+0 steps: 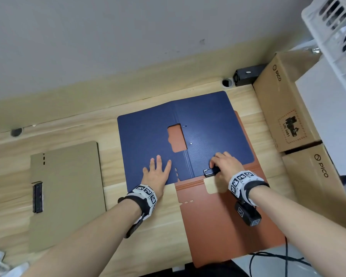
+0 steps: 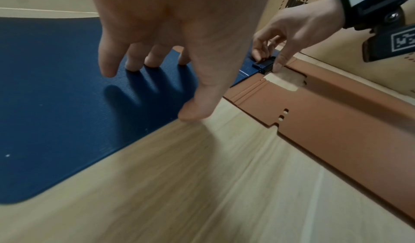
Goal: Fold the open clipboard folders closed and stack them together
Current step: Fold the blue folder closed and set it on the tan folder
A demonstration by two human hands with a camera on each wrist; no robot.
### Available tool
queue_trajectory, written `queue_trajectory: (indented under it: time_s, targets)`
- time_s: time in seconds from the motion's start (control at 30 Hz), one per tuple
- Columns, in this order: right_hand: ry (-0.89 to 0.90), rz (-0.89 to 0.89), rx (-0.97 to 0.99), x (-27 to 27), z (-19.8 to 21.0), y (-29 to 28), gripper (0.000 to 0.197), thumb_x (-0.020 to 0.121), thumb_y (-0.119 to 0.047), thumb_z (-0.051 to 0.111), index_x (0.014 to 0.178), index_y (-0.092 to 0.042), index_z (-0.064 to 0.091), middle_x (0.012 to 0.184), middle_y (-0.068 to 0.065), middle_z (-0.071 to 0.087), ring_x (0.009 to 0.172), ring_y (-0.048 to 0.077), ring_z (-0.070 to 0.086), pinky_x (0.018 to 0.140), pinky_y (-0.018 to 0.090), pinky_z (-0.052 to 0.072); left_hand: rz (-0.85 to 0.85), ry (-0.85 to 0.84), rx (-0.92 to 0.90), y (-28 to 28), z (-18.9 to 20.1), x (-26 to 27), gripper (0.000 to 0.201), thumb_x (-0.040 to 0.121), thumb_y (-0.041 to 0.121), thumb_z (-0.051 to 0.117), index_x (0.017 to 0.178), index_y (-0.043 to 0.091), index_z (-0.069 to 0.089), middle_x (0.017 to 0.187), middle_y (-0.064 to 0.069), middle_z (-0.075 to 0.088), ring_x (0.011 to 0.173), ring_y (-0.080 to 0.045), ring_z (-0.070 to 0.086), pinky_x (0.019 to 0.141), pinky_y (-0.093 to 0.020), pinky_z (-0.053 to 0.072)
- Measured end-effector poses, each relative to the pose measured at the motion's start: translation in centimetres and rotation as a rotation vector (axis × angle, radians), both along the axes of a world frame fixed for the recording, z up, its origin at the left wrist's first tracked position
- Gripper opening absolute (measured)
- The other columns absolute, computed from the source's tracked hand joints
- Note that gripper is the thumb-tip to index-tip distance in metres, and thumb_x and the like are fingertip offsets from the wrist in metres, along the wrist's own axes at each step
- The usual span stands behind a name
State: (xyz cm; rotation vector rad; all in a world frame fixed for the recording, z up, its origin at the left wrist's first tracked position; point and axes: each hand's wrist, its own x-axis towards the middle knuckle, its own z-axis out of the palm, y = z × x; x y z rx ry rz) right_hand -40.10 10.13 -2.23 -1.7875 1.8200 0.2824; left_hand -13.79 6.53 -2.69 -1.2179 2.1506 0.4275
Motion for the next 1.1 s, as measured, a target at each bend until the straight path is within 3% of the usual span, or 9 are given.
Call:
queue_trajectory:
  time_s: [0.1, 0.23, 0.3, 0.43, 0.57, 0.77, 0.9, 1.1]
  targets:
    - [-0.015, -0.002, 0.015, 0.2, 0.1, 0.7, 0.038, 0.072, -0.002, 0.06, 0.101, -0.026, 0.06, 0.109, -0.005, 0.056, 0.104, 0.02, 0.046, 0.081, 0.033, 0.045, -0.009, -0.013, 0.014, 0.7, 0.0, 0.3, 0.101, 0.083, -0.003, 0.06, 0.155, 0.018, -0.007, 0.161, -0.024, -0.012, 0.149, -0.046, -0.002, 0.115, -0.057, 0.024]
    - [-0.032, -0.011, 0.007, 0.5, 0.1, 1.4, 0.038, 0.074, 0.001, 0.061, 0.102, -0.025, 0.061, 0.109, -0.006, 0.056, 0.104, 0.019, 0.047, 0.078, 0.031, 0.043, -0.009, -0.022, -0.021, 1.3, 0.0, 0.2, 0.092, 0.086, 0.033, 0.06, 0.154, 0.018, 0.001, 0.16, -0.026, -0.001, 0.148, -0.046, 0.006, 0.113, -0.061, 0.023]
    - [-0.039, -0.015, 0.006, 0.6, -0.1, 1.7, 0.037, 0.075, -0.001, 0.063, 0.102, -0.025, 0.06, 0.11, -0.006, 0.056, 0.104, 0.019, 0.046, 0.077, 0.03, 0.042, -0.043, -0.009, -0.078, 1.2, 0.0, -0.1, 0.094, 0.083, 0.044, 0.062, 0.153, 0.015, 0.007, 0.158, -0.026, 0.009, 0.147, -0.042, 0.011, 0.111, -0.062, 0.023]
    - [-0.051, -0.023, -0.012, 0.7, -0.6, 2.2, 0.034, 0.075, -0.005, 0.067, 0.101, -0.026, 0.06, 0.11, -0.006, 0.056, 0.102, 0.019, 0.047, 0.079, 0.031, 0.045, -0.208, 0.099, -0.132, 0.0, -0.4, -1.4, 0.088, 0.09, 0.035, 0.058, 0.155, 0.01, 0.004, 0.162, -0.019, 0.003, 0.151, -0.033, 0.001, 0.114, -0.06, 0.019]
    - [-0.05, -0.022, -0.026, 0.6, -0.8, 2.3, 0.034, 0.075, -0.007, 0.068, 0.102, -0.027, 0.059, 0.109, -0.007, 0.056, 0.1, 0.018, 0.046, 0.081, 0.032, 0.045, -0.319, 0.045, -0.109, -0.7, -0.3, -3.0, 0.103, 0.083, 0.03, 0.069, 0.154, 0.003, 0.0, 0.159, -0.023, 0.009, 0.15, -0.034, 0.007, 0.114, -0.059, 0.02]
    - [-0.049, 0.0, -0.021, 0.4, -1.0, 2.1, 0.034, 0.075, -0.011, 0.072, 0.103, -0.027, 0.06, 0.109, -0.007, 0.056, 0.102, 0.017, 0.047, 0.083, 0.032, 0.046, -0.169, 0.121, -0.098, 0.0, -0.1, -4.7, 0.108, 0.074, 0.062, 0.057, 0.152, 0.005, 0.01, 0.15, -0.017, 0.024, 0.142, -0.032, 0.022, 0.11, -0.06, 0.027]
    - [-0.019, 0.048, -0.046, 0.4, -1.0, 1.9, 0.034, 0.075, -0.013, 0.071, 0.104, -0.028, 0.061, 0.108, -0.007, 0.058, 0.102, 0.017, 0.046, 0.082, 0.032, 0.045, -0.139, 0.113, -0.131, -0.4, 0.2, -5.8, 0.11, 0.068, 0.066, 0.071, 0.145, 0.003, 0.024, 0.131, -0.01, 0.038, 0.121, -0.028, 0.04, 0.099, -0.056, 0.04]
    - [0.014, 0.095, -0.108, 0.4, -0.7, 2.0, 0.032, 0.074, -0.01, 0.068, 0.099, -0.029, 0.061, 0.103, -0.01, 0.061, 0.099, 0.017, 0.046, 0.074, 0.029, 0.033, -0.198, 0.074, -0.102, -1.2, 0.8, -6.9, 0.097, 0.063, 0.068, 0.074, 0.127, 0.003, 0.041, 0.118, -0.012, 0.045, 0.109, -0.03, 0.045, 0.087, -0.053, 0.048]
